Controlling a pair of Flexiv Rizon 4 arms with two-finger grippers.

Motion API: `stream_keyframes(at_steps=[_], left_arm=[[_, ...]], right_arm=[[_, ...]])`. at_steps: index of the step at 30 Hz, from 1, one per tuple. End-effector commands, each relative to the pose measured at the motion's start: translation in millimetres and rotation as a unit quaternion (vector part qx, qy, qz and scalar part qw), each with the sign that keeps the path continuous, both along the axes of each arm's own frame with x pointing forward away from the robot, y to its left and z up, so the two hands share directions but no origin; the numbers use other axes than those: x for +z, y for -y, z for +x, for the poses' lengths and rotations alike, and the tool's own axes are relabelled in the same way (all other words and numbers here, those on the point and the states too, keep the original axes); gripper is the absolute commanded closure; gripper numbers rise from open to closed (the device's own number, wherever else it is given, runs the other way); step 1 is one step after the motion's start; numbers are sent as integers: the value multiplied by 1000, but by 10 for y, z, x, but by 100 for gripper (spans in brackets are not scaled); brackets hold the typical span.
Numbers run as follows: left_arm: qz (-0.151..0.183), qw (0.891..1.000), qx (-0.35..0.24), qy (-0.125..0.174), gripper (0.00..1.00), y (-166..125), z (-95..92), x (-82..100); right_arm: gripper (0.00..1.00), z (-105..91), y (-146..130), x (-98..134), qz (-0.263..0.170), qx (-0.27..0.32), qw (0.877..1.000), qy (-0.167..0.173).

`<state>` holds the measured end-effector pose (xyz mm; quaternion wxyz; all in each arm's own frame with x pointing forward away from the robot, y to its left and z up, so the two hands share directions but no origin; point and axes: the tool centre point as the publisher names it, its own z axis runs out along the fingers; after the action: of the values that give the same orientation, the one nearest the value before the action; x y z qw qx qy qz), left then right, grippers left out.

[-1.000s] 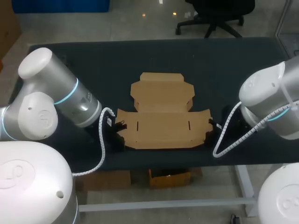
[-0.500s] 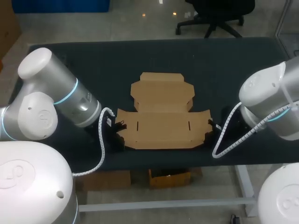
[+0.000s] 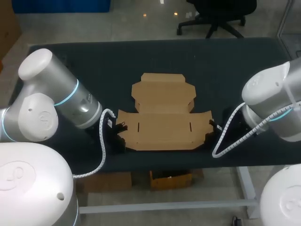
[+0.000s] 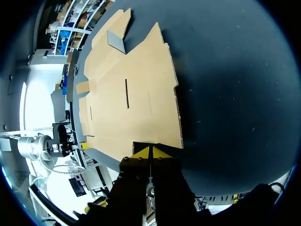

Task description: Assemble the packaging by folding the flat box into shape, placing the metal phone stand inside, and closing the box properly

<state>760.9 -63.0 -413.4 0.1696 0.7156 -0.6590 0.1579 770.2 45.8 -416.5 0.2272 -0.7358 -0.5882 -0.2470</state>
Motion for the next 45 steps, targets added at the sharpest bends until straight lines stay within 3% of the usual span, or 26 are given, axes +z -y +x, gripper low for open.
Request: stream_keyframes(at_steps=[1,12,45], left_arm=[[2,1000,1,2,100,2,-11,-3],[3,1000,1,5,100,-5,-22,9],[-1,1000,-5,5,100,41,12,28]], right_arm=[[100,1,29,6,17,2,1000,-10],[100,28,18,6,24,-1,999,-48],[100,32,-84,73,17,19,999,-46]])
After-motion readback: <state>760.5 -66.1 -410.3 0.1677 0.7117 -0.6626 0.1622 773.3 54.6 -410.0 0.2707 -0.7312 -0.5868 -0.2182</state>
